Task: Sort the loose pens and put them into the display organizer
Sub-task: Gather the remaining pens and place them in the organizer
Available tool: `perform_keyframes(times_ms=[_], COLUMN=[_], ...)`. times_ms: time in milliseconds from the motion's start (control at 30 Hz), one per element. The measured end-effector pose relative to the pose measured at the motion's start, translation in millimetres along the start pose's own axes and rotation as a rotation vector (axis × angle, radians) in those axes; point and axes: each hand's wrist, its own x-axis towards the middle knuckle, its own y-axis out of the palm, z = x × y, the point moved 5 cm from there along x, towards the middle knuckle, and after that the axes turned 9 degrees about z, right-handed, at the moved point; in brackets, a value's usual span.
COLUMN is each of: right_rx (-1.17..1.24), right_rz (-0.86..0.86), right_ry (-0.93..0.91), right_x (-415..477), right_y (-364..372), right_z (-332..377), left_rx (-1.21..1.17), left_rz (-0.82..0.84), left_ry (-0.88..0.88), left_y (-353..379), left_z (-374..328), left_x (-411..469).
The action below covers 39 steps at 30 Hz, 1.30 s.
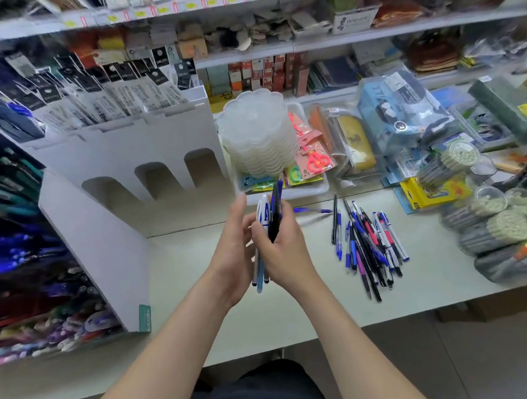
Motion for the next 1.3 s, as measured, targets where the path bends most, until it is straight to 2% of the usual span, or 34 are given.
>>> perform_keyframes(times_ms=[100, 300, 467, 533, 633, 667, 733, 800, 900, 967, 1067, 1100, 1167, 1300], right_rx=[-0.015, -0.111, -0.094, -0.002, 0.237, 0.319, 0.441, 0.504, 0.928, 1.118, 1.145, 1.117, 0.856, -0.058], right_rz=[0.079, 0.194, 0.325, 0.326, 0.275, 0.236, 0.045, -0.137, -0.142, -0.125, -0.132, -0.088, -0.007, -0.137], right_ry=[0.059, 0.188, 0.333, 0.360, 0.353, 0.341, 0.390, 0.547, 0.713, 0.698, 0.644, 0.627, 0.638, 0.547], right_x=[-9, -22, -22, -19, -14, -13, -14, -21, -26, -17, 2, 8, 19, 52], right_y=[15, 4, -5, -6, -11, -13, -19, -16, 16, 30, 33, 32, 23, -27], right_z=[-7, -4, -8, -17, -25, -26, -36, -53, -61, -56, -53, -52, -58, -100], left_rx=[0.084, -0.097, 0.022, -0.030, -0.233, -0.310, -0.396, -0.322, -0.148, -0.013, 0.107, 0.112, 0.112, 0.136], left_rz=[-0.011, 0.057, 0.043, 0.023, -0.057, -0.090, -0.163, -0.245, -0.295, -0.296, -0.330, -0.349, -0.367, -0.261], left_ry=[0.067, -0.056, -0.087, -0.079, -0.010, 0.042, 0.167, 0.268, 0.383, 0.400, 0.314, 0.285, 0.239, 0.140], left_y=[1, -4, -8, -9, -15, -17, -23, -31, -31, -22, -10, -11, -18, -39], left_z=[4, 21, 22, 21, 17, 14, 4, -5, -15, -14, 0, 2, 1, -6], left_x=[-3, -3, 3, 7, 16, 18, 22, 24, 25, 24, 29, 32, 37, 47])
